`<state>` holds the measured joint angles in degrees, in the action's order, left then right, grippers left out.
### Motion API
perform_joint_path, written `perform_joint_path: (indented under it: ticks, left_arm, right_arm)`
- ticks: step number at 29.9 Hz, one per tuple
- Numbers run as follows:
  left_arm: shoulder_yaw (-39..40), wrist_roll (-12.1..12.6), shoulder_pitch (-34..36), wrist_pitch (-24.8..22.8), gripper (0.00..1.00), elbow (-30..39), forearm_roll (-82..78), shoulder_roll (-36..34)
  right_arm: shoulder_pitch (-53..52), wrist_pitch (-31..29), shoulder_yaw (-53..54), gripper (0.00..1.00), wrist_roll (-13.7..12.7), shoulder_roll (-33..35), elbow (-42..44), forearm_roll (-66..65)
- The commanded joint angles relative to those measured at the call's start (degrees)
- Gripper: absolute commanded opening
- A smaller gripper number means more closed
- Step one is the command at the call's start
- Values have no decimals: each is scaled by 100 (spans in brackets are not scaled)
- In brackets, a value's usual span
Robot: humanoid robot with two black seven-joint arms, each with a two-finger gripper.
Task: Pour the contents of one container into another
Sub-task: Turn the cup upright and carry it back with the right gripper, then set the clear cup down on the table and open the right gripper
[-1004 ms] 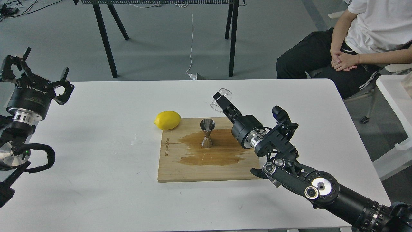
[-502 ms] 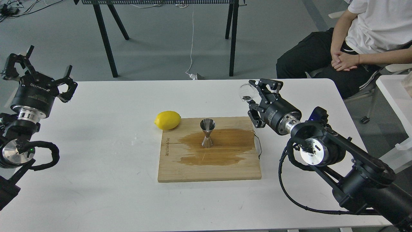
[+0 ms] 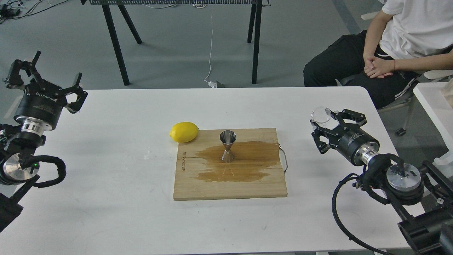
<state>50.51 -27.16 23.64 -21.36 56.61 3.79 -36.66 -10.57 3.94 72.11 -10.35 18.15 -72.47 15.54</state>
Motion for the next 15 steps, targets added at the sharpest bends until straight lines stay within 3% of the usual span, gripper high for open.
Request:
perform_joint_path:
  ticks: [1, 7, 15]
  left_arm:
    - [3, -26, -9, 9, 100, -1, -1, 36]
    - [-6, -35, -18, 9, 100, -1, -1, 45]
    - [-6, -35, -26, 9, 100, -10, -1, 45]
  right_arm:
    - [73, -516, 154, 29, -19, -40, 767, 748]
    - [55, -1131, 198, 29, -63, -347, 1692, 1180]
    - [46, -2010, 189, 30, -389, -734, 2377, 1180]
